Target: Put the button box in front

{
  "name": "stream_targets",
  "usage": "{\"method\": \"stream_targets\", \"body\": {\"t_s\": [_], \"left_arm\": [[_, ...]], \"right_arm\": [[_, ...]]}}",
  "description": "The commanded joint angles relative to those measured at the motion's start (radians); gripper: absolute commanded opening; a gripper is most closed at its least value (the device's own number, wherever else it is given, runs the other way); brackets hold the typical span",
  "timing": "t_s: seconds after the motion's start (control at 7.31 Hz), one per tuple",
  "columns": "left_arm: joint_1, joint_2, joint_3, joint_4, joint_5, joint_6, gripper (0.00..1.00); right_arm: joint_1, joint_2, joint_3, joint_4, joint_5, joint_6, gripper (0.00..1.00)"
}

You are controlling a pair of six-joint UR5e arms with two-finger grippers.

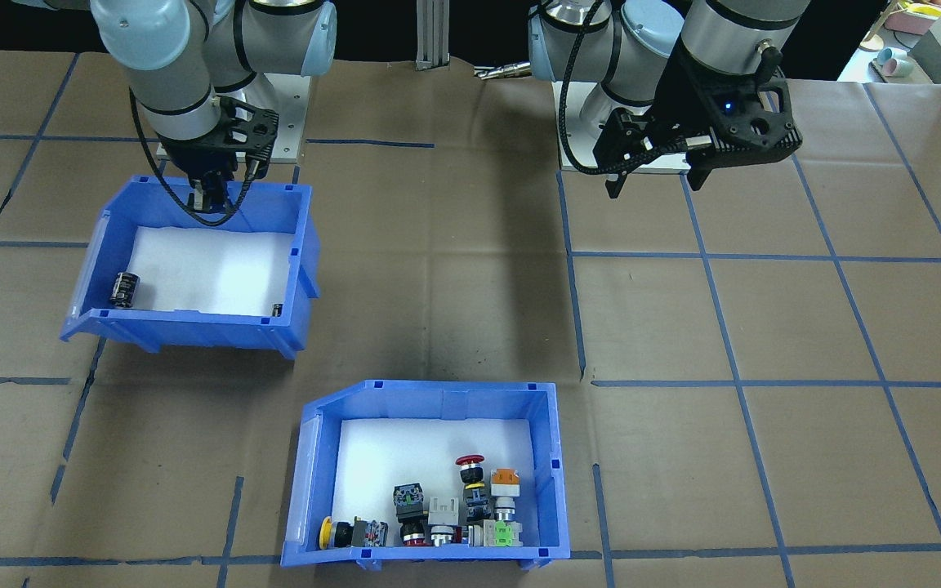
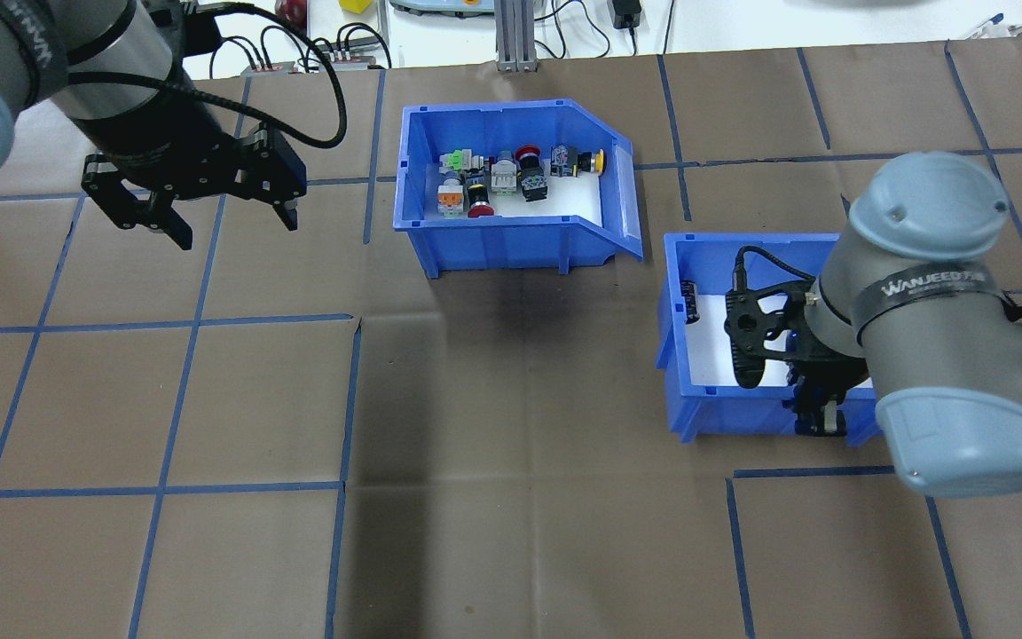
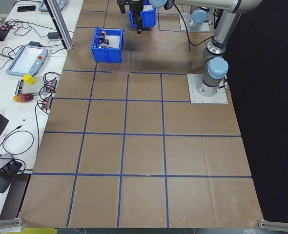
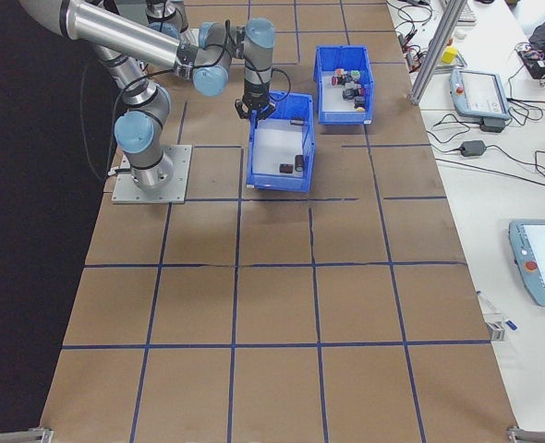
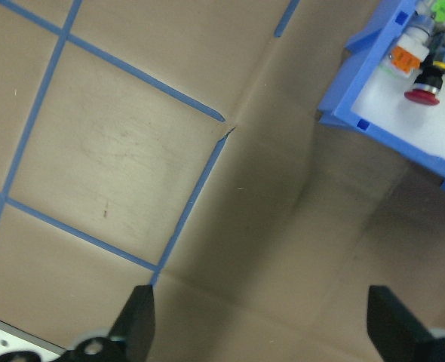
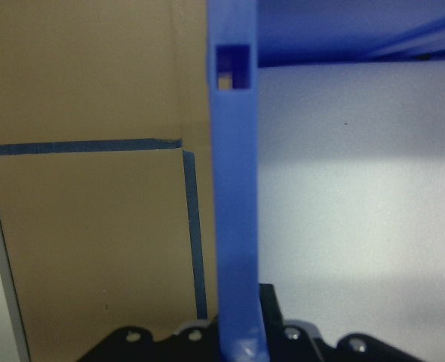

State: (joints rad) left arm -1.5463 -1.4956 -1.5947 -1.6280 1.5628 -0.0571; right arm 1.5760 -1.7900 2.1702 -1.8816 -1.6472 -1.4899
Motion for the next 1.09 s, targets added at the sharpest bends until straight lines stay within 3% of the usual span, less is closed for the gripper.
{"method": "stream_targets", "body": {"t_s": [0.0,0.27,0.55,0.68,0.96], "left_arm": [[0.098,0.096,-0.103,0.005,-0.015,0.365,0.99],[0.104,0.17,-0.143,0.008,0.002,0.358,0.99],[0.109,0.132,-0.14,0.004,-0.012,0.313,0.99],[0.109,0.099,-0.107,-0.001,-0.003,0.321,0.99],[0.086,0.074,-0.085,-0.003,-0.006,0.319,0.99]], "right_arm": [[0.233,0.003,0.013,-0.062,-0.003,0.217,0.11],[0.396,0.056,0.011,-0.176,-0.003,0.346,0.11],[0.543,0.18,0.01,-0.331,-0.02,0.486,0.11],[0.574,0.21,0.008,-0.344,-0.061,0.491,0.11],[0.578,0.212,0.01,-0.33,-0.056,0.491,0.11]]}}
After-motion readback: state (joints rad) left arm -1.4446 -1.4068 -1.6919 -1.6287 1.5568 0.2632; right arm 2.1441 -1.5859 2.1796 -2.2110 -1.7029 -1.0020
